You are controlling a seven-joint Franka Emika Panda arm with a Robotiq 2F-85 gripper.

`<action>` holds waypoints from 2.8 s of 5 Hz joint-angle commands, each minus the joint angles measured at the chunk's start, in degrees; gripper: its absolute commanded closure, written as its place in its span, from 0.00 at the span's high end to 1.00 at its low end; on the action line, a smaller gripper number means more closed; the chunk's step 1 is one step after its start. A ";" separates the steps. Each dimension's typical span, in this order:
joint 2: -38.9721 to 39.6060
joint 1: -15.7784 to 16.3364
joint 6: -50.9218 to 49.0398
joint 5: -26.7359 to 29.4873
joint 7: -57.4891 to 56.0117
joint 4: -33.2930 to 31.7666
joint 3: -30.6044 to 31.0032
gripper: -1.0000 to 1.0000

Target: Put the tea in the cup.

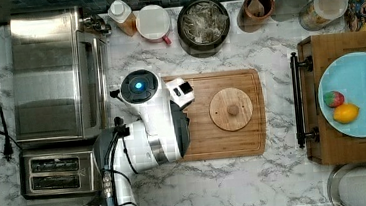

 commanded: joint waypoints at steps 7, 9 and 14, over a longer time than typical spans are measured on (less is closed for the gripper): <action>-3.46 -2.22 4.31 3.71 -1.34 1.05 1.02 1.00; -3.47 -0.97 4.31 3.75 -1.36 1.05 -0.24 1.00; -3.46 -1.42 4.31 3.73 -1.36 1.06 0.21 1.00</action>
